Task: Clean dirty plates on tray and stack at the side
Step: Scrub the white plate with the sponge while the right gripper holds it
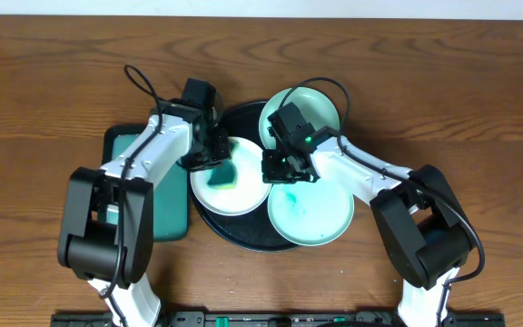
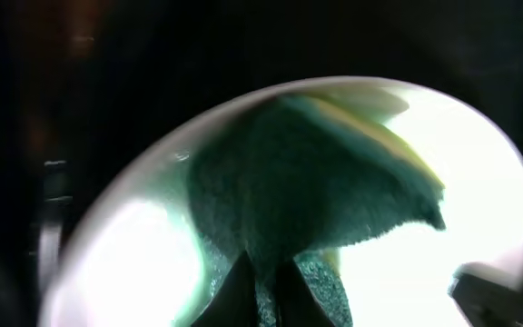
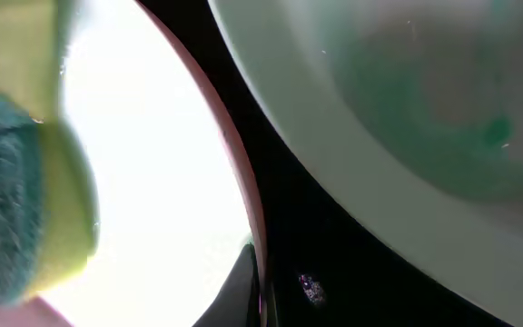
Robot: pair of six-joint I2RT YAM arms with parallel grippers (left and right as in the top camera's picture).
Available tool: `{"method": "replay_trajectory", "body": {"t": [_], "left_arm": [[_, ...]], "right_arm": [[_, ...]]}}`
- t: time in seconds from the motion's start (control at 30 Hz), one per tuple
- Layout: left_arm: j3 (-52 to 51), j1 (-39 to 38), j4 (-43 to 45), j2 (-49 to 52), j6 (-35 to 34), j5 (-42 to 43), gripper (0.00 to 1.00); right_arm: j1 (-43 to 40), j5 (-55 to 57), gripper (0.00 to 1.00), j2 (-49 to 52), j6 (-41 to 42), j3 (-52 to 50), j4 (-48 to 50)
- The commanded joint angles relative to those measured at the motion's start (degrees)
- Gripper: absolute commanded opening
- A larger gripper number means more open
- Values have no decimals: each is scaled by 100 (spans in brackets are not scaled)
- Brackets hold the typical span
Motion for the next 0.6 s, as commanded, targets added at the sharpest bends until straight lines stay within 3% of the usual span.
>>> {"method": "replay_trajectory", "body": {"t": [0.0, 0.2, 0.47, 0.57], "left_arm": [[-120, 254, -297, 199, -186, -2179, 7], [-120, 247, -1043, 199, -221, -2035, 7], [-120, 76, -1574, 199, 892, 737, 7], [-120, -98, -1547, 199, 1012, 1309, 7]], "right_arm": [[129, -24, 1, 262, -111, -184, -240], [125, -22, 1, 262, -111, -184, -254], [125, 0, 1, 262, -109, -184, -289], [125, 0, 1, 262, -111, -184, -315]]}}
